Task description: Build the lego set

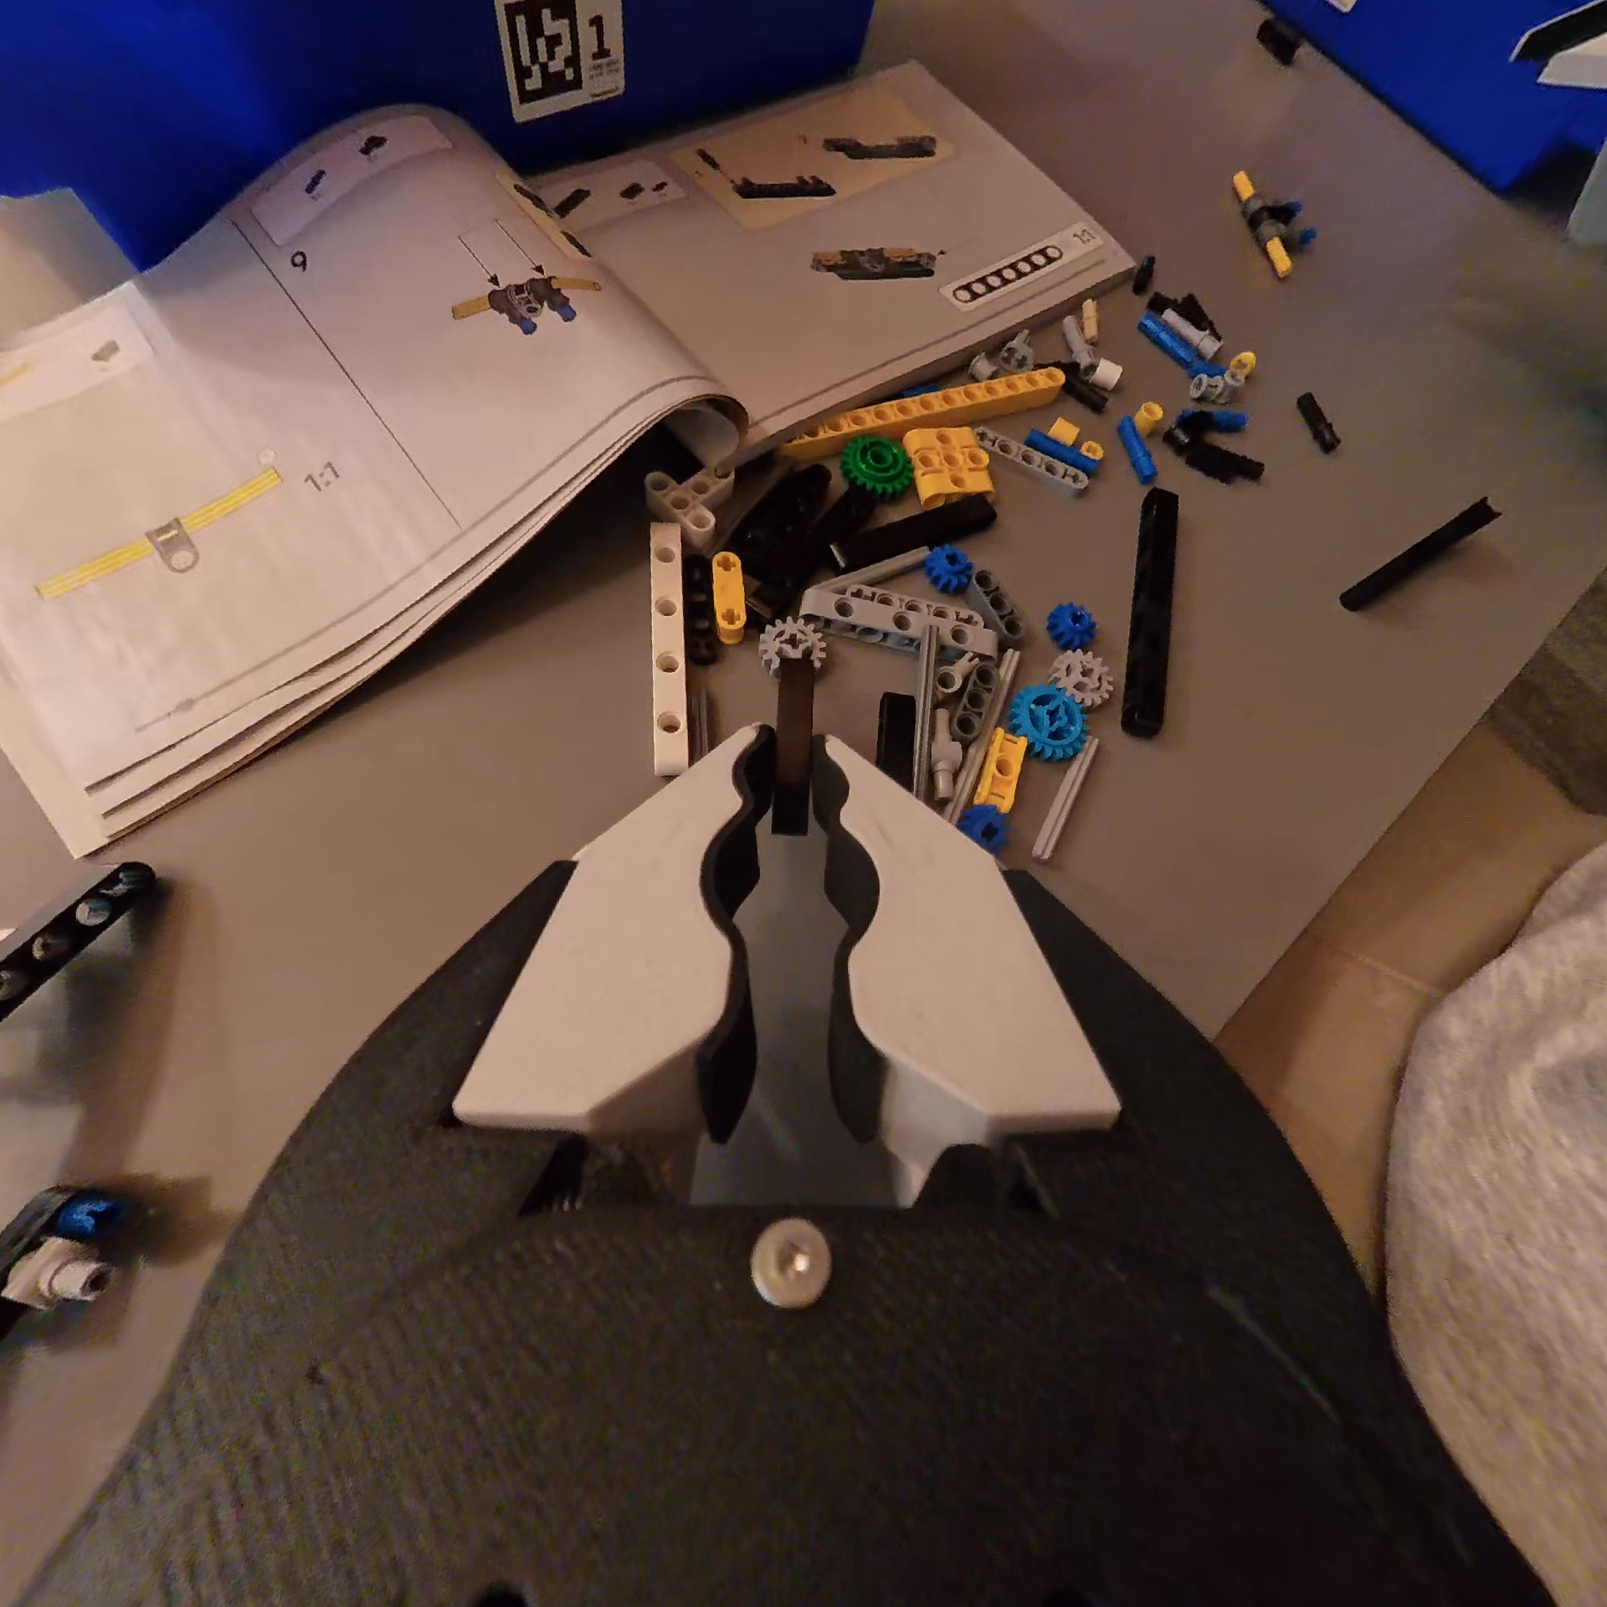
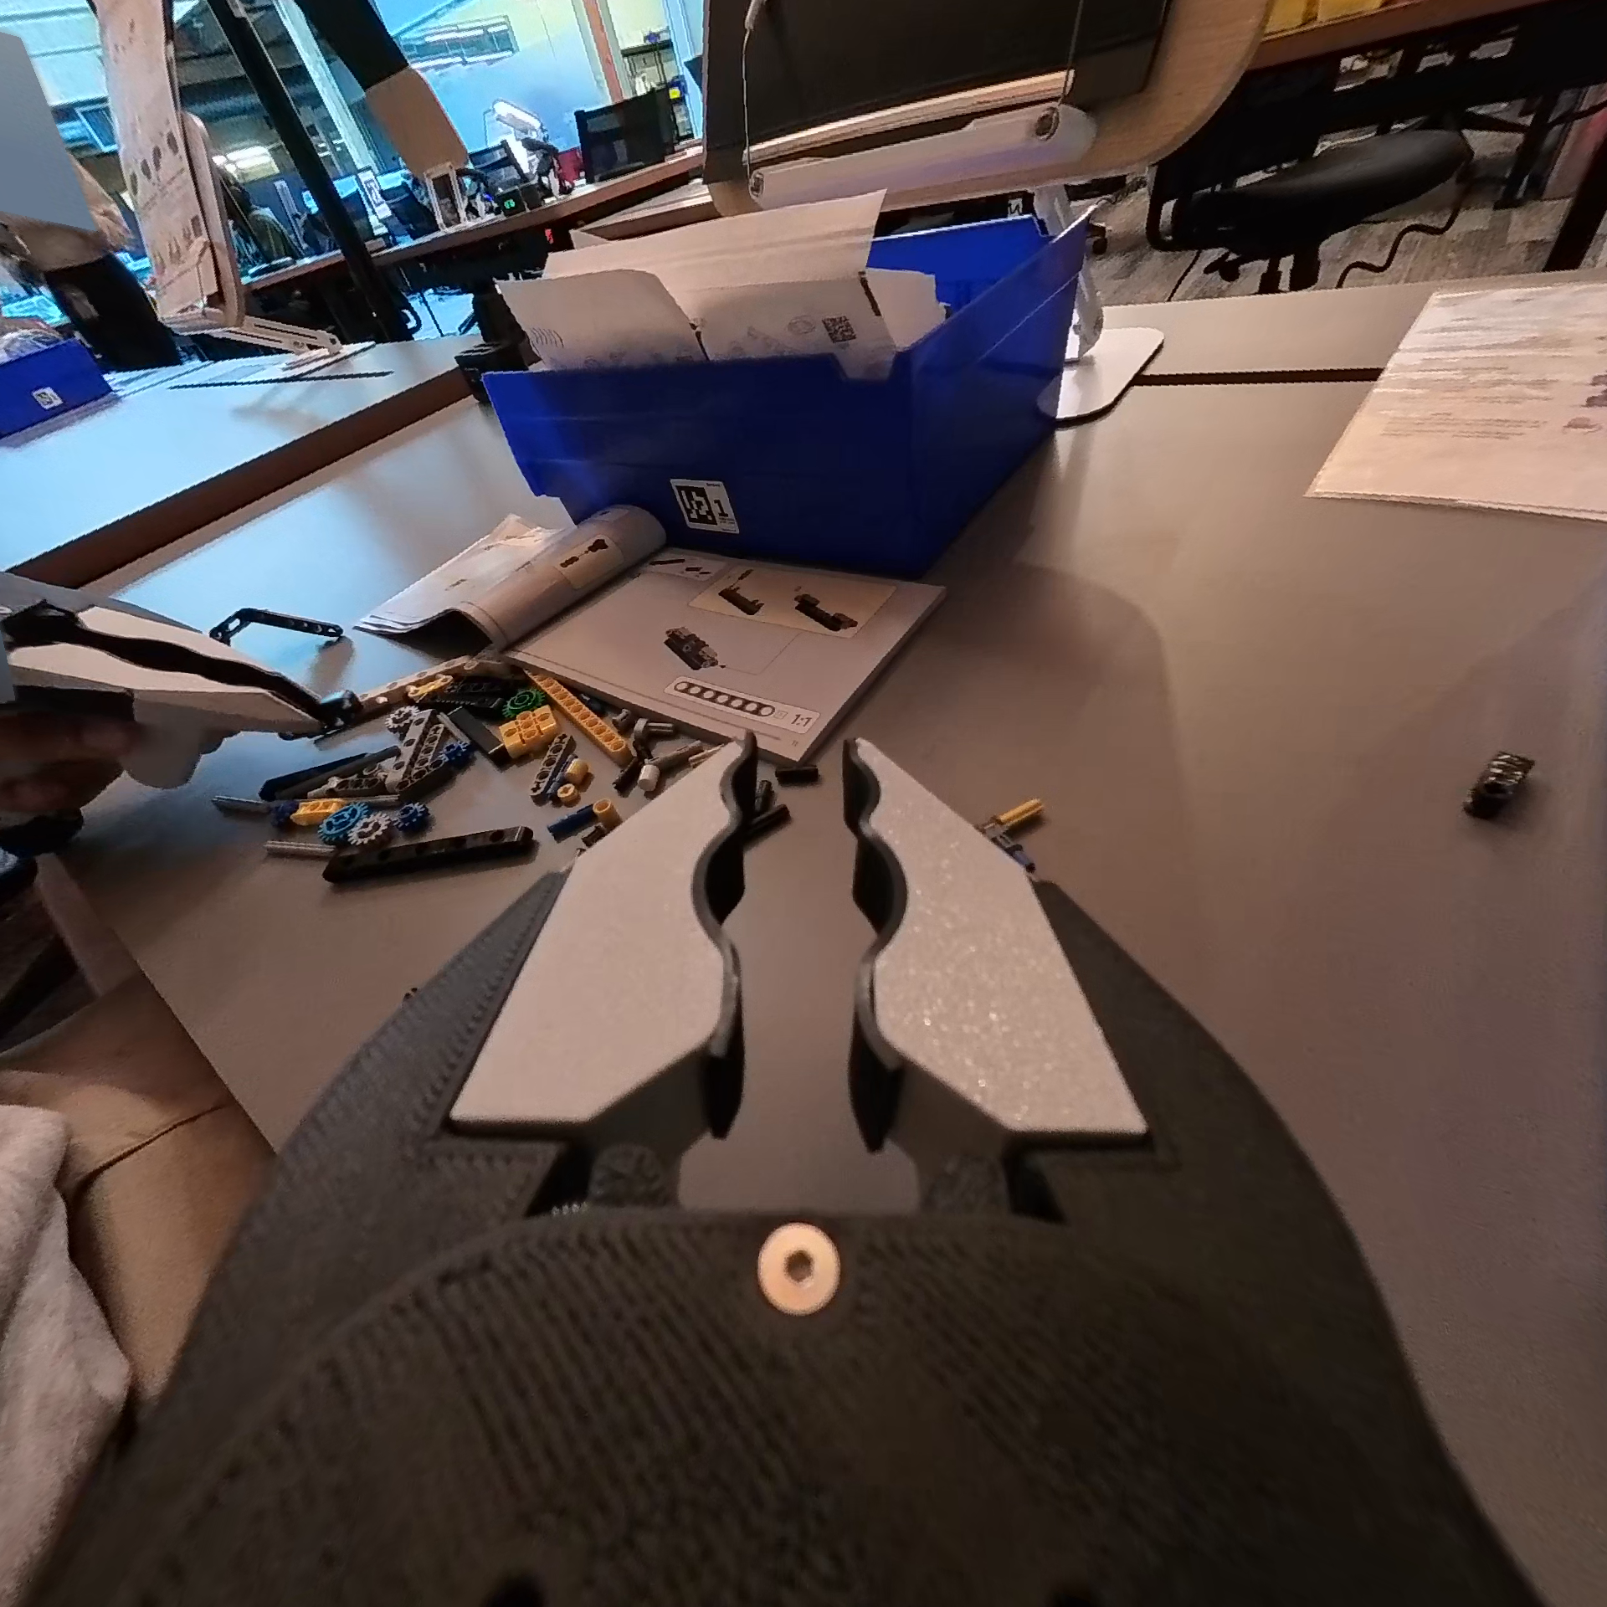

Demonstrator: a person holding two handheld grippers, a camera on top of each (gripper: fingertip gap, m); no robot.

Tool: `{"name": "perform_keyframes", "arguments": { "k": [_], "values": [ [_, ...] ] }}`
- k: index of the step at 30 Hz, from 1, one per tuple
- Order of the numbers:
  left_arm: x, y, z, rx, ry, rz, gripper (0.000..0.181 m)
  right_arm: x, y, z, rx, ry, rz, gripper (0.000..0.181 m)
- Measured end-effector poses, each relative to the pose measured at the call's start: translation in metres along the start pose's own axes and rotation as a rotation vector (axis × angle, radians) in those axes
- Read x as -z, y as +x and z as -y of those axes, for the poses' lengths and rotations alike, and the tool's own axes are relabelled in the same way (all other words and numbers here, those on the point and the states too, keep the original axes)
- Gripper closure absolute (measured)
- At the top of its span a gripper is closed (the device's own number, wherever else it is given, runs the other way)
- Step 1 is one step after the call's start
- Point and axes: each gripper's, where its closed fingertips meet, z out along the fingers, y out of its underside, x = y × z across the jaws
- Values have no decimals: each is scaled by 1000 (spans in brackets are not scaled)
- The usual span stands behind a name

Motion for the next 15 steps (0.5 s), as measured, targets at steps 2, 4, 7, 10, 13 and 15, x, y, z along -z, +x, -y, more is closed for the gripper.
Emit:
{"name": "perform_keyframes", "arguments": {
  "k": [2,4,7,10,13,15],
  "values": [
    [-1,-1,-1,0,-10,5,175,0,0,0,-1,1,1,164],
    [-2,-1,-2,5,-19,8,174,0,0,0,-4,3,1,164],
    [-3,-3,-3,11,-30,15,174,0,0,1,-5,5,3,164],
    [-4,-3,-4,7,-40,23,174,0,-1,1,-4,10,5,164],
    [-5,-4,-5,3,-49,31,173,2,0,4,-16,30,4,164],
    [-6,-4,-6,3,-52,36,173,4,3,6,-32,47,1,164]
  ]
}}
